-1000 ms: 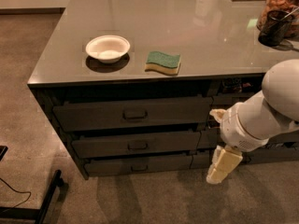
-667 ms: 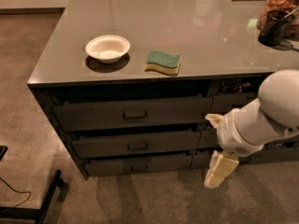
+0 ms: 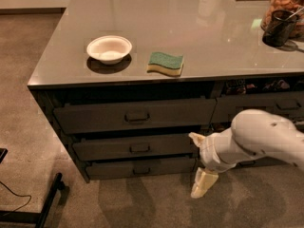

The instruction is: Open middle drawer

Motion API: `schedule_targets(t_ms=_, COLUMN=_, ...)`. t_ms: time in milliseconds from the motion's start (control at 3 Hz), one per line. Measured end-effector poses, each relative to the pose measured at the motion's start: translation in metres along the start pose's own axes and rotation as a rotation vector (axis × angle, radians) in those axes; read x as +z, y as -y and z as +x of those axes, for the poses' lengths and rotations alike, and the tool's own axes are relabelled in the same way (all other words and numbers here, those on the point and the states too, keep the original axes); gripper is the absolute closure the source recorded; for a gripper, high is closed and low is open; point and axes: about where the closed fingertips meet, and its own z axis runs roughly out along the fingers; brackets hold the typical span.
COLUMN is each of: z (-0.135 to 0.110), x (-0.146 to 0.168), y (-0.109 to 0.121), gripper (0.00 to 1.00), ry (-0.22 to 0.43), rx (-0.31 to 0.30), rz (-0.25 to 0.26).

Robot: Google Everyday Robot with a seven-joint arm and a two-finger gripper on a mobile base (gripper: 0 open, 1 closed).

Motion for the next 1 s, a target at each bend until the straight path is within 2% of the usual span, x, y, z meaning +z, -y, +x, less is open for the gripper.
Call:
schedule_targets(t_ms=333, z=0.027, x=0.093, y=0.005, gripper=0.0, ry=0.001, rx=0.012, rz=-0.054)
schedule_targets(t_ms=667, z=0.027, x=0.093, y=0.005, gripper=0.0, ry=0.001, rx=0.012, rz=-0.053)
schedule_targets(t_ms=1000, z=0.035, x=0.111, y=0.009, gripper=0.0, ry=0.001, rx=0.021, rz=-0.062)
